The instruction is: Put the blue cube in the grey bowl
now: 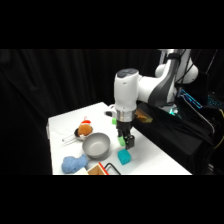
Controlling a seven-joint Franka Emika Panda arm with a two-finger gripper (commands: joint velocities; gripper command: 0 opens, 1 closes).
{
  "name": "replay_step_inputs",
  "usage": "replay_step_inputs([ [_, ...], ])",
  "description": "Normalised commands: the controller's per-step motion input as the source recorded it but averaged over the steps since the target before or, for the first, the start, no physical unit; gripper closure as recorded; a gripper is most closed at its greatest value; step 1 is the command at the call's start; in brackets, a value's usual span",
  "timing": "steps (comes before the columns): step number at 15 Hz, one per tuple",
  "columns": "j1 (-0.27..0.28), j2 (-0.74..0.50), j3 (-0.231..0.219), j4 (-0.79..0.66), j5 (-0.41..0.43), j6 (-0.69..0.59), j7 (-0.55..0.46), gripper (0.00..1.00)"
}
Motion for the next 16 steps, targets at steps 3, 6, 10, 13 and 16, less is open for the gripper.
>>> replay_step_inputs([
  [3,0.137,0.15,-0.108,0.01,-0.002,0.27,0.09,0.0],
  [6,0.118,0.17,-0.106,0.02,0.055,0.26,0.04,0.0],
  [10,0.108,0.15,-0.066,0.04,0.15,0.21,-0.02,0.0],
  [13,0.121,0.11,-0.055,0.07,0.167,0.15,-0.04,0.0],
  [16,0.129,0.09,-0.069,0.07,0.139,0.13,-0.03,0.0],
])
